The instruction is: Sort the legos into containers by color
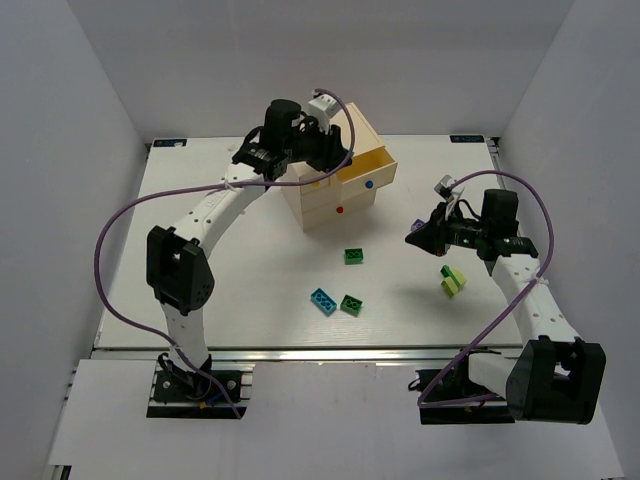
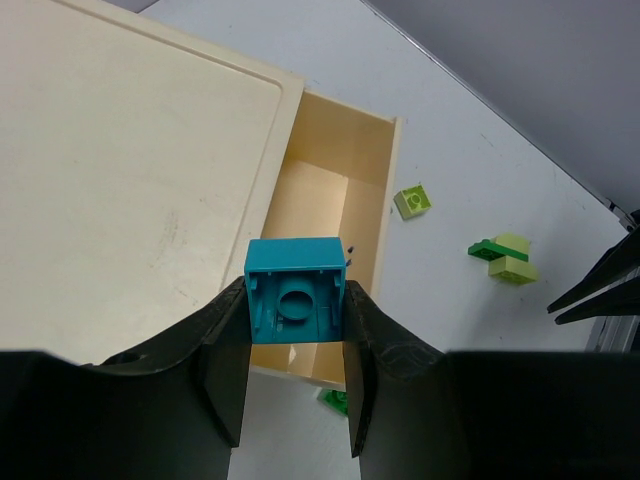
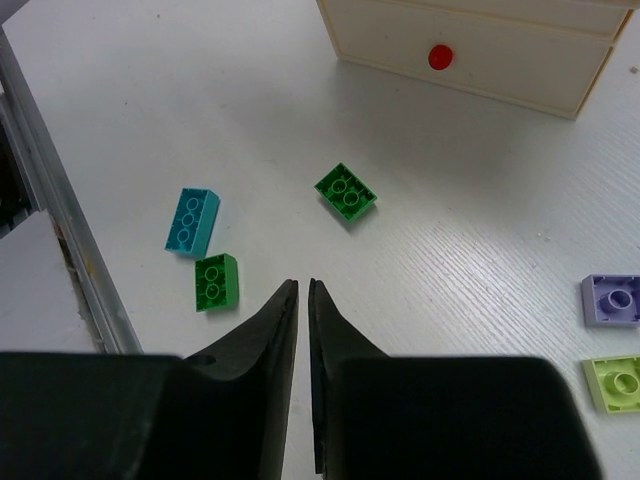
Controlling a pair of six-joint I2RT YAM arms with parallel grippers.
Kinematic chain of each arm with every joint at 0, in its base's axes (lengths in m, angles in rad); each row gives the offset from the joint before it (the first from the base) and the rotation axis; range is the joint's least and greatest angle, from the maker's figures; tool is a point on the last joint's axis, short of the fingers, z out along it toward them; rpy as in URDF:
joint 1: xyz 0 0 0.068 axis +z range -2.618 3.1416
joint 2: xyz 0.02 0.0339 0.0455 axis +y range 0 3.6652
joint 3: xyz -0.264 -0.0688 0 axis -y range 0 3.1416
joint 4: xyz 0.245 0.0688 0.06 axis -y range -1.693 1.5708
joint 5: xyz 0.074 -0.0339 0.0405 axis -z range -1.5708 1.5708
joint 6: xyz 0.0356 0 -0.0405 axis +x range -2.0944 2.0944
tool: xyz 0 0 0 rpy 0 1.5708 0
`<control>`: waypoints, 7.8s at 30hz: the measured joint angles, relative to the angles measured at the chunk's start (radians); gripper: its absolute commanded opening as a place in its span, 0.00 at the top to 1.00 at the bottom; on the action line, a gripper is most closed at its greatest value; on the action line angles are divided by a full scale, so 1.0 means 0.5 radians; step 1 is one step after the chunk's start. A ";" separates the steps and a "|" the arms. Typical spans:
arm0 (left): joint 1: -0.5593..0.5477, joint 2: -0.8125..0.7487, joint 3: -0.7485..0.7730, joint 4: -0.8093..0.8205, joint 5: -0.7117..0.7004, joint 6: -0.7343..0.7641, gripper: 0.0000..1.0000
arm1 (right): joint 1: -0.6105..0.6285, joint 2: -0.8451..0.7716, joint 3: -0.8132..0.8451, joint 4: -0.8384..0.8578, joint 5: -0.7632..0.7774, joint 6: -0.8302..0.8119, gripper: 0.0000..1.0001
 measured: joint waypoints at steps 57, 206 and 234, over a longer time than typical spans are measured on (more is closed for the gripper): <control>-0.002 -2.274 -2.347 0.112 -1.783 -0.140 0.20 | 1.802 1.089 0.610 -0.033 1.567 0.149 0.14; -0.002 -2.098 -2.348 0.233 -0.722 -0.005 0.30 | 0.053 0.271 -0.034 0.866 -0.068 0.694 0.97; -0.001 -0.433 -0.537 0.328 -0.913 -0.110 0.31 | 0.453 0.774 0.667 0.584 0.884 0.908 0.98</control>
